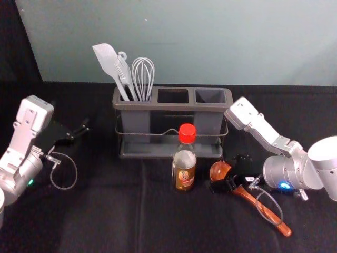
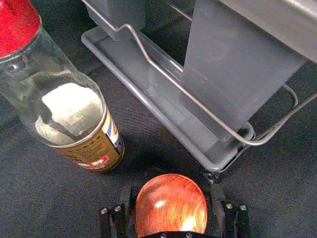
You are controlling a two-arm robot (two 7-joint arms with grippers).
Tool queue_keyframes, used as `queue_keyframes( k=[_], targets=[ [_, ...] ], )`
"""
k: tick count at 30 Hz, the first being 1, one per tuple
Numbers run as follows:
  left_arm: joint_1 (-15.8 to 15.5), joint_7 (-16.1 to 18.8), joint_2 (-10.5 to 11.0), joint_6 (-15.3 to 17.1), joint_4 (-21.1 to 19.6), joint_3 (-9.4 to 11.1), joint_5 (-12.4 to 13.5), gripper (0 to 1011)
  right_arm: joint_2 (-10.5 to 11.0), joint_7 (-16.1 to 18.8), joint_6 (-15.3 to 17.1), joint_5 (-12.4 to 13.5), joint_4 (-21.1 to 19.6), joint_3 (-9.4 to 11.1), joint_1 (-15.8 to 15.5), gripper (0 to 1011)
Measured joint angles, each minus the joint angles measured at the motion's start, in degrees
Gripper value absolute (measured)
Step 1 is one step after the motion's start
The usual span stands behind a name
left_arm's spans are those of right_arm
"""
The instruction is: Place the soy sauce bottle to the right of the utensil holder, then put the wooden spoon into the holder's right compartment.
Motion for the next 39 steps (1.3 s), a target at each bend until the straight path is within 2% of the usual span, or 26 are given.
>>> queue_keyframes(
  k=[11, 18, 25, 32, 39],
  targets=[
    [0.0, 0.0, 0.0, 0.0, 0.0, 0.0, 0.0, 1005, -0.3, 0.0, 0.8, -1.9, -0.2, -0.3, 0.1, 997],
    [0.0, 0.0, 0.0, 0.0, 0.0, 0.0, 0.0, 1005, -0.9, -0.2, 1.3, -2.6, -0.6, 0.8, -0.7, 846],
    [0.0, 0.0, 0.0, 0.0, 0.0, 0.0, 0.0, 1005, -0.6, -0.1, 1.4, -2.4, -2.1, 2.4, -1.6, 838],
    [0.0, 0.0, 0.0, 0.0, 0.0, 0.0, 0.0, 1005, 1.5, -0.1, 2.0, -1.4, -6.8, 5.0, -3.5, 837],
    [0.0, 0.0, 0.0, 0.0, 0.0, 0.0, 0.0, 1005, 5.0, -0.4, 1.6, -0.6, -13.6, 7.9, -6.3, 837]
  ],
)
